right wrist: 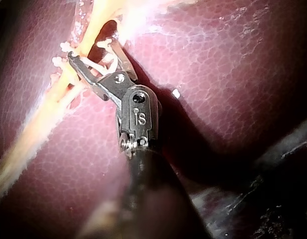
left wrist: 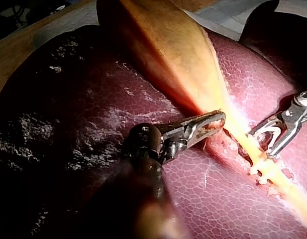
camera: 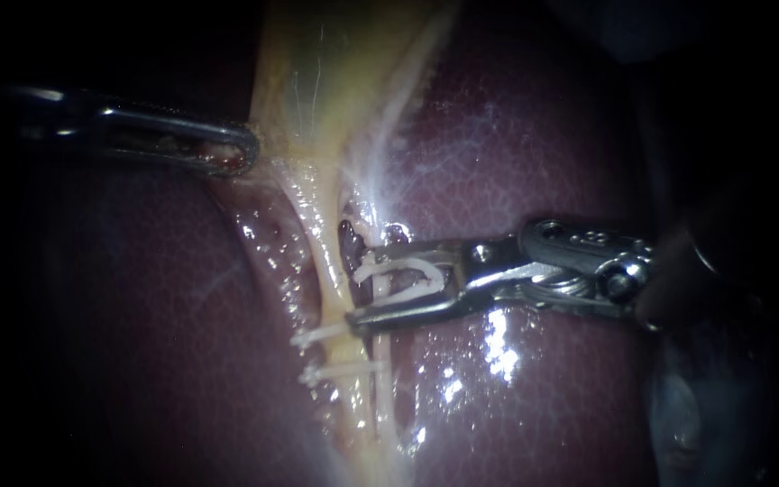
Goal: Clipping third clip left tube
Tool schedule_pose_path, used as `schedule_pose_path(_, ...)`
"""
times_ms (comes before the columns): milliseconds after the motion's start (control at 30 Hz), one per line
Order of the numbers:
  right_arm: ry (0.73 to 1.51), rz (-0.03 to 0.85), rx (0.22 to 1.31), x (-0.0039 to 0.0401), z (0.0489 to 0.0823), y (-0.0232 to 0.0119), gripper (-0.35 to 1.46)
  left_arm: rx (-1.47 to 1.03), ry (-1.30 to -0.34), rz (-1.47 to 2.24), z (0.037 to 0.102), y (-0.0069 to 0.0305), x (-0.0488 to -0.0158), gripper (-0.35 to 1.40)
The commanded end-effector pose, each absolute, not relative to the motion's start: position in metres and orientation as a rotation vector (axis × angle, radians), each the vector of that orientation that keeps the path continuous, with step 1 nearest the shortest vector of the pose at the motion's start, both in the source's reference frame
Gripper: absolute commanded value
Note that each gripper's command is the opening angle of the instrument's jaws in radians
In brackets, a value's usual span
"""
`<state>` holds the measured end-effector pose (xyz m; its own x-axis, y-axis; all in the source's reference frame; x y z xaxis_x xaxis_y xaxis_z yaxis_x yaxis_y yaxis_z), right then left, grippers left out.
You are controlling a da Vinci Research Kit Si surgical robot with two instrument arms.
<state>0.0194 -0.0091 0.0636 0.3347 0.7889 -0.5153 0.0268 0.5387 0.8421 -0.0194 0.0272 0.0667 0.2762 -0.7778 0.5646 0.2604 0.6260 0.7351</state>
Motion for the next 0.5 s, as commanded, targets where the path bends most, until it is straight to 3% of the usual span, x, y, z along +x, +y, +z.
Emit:
schedule_pose_path(33,1.138,0.596,0.894,0.0195,0.0638,-0.0091,0.5,0.573,-1.077,-0.75,0.0667,0.0273,-0.0195,-0.35)
schedule_pose_path(500,1.222,0.636,1.035,0.0235,0.0634,-0.0082,0.5,0.574,-1.077,-0.749,0.0668,0.0272,-0.0196,-0.35)
